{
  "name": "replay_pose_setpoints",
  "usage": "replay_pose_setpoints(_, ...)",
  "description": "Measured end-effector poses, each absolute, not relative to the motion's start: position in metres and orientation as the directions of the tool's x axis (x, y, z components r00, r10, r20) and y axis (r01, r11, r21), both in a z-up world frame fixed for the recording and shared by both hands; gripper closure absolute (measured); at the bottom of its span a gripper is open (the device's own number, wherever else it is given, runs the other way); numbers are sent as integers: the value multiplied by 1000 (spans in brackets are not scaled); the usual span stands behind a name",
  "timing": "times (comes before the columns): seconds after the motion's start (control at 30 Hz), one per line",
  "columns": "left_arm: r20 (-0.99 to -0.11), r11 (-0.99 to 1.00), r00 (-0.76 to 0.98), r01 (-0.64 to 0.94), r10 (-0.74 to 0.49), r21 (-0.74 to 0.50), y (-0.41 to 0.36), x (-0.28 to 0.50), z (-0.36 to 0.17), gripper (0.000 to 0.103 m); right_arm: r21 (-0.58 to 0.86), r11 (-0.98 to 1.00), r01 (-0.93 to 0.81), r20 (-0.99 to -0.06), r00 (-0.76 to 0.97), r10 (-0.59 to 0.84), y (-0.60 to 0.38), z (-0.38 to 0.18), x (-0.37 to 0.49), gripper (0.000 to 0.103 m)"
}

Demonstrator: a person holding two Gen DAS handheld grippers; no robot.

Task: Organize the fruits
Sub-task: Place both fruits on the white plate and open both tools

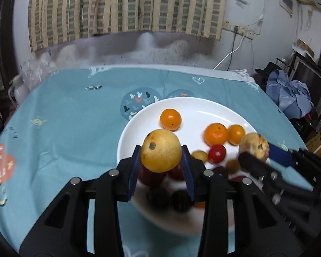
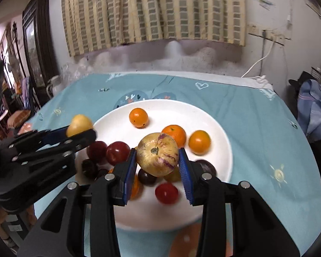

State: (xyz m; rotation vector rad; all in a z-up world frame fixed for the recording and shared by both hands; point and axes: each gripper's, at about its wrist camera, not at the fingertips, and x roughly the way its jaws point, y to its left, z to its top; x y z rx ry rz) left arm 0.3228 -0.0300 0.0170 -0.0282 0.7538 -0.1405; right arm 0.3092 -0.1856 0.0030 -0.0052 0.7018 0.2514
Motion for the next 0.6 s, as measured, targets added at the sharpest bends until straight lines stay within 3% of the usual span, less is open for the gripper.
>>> replay_pose_setpoints(0.03,-688,990,712,119,-137,-74,-30,333,13,45,86,968,-234,-644,729,233,-184,-1,318,62)
replay_pose_setpoints(0.13,-684,995,724,92,-85,-27,-30,348,9,36,94,973,-213,-635,740,223,-187,-4,324,42)
replay_pose_setpoints(0.37,-677,994,730,104,-92,-22,-27,330,17,32,169,966,-196,-606,752,259,-208,14,305,41)
replay_pose_setpoints(0.43,-672,995,735,102,-86,-16,-25,313,22,18,207,959,-192,-602,748,279,-213,22,293,41)
replay_pose_setpoints(0.6,-617,996,787,67,-20,54,-21,249,41,9,245,956,-164,-575,769,279,-215,41,238,37)
